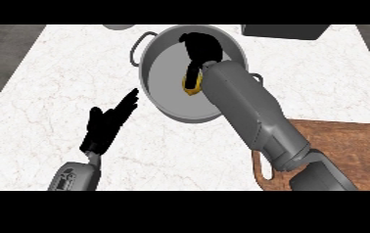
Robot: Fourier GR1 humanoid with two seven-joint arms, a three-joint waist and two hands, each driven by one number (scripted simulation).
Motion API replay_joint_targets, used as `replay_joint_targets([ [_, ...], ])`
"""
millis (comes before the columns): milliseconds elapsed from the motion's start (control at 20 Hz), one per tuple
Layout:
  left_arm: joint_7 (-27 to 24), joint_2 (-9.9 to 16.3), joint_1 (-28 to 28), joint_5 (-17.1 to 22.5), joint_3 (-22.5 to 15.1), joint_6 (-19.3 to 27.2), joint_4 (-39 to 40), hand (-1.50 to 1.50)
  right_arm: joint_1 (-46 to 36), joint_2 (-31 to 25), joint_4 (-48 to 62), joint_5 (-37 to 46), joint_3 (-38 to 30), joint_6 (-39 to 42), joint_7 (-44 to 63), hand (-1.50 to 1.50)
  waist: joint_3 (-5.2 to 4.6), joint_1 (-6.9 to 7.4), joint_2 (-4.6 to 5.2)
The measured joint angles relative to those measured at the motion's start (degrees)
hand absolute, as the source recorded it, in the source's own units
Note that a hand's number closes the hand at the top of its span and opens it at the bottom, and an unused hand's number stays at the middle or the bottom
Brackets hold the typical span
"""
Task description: Pick the lemon from the cutting board and place it in the pot
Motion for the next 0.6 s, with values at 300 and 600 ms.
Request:
replay_joint_targets([
  [300,-0.27,-0.32,0.36,-0.06,-0.02,0.15,0.32,0.00,1.33,0.06,-6.07,-9.59,-6.98,-14.42,-6.25,-1.50,0.07,-0.32,-0.23],
  [600,-0.83,-0.13,1.17,-0.31,0.51,0.71,0.23,0.00,0.87,0.07,-7.11,-15.30,-14.20,-28.05,-11.16,-1.50,0.03,-1.69,-0.47],
])
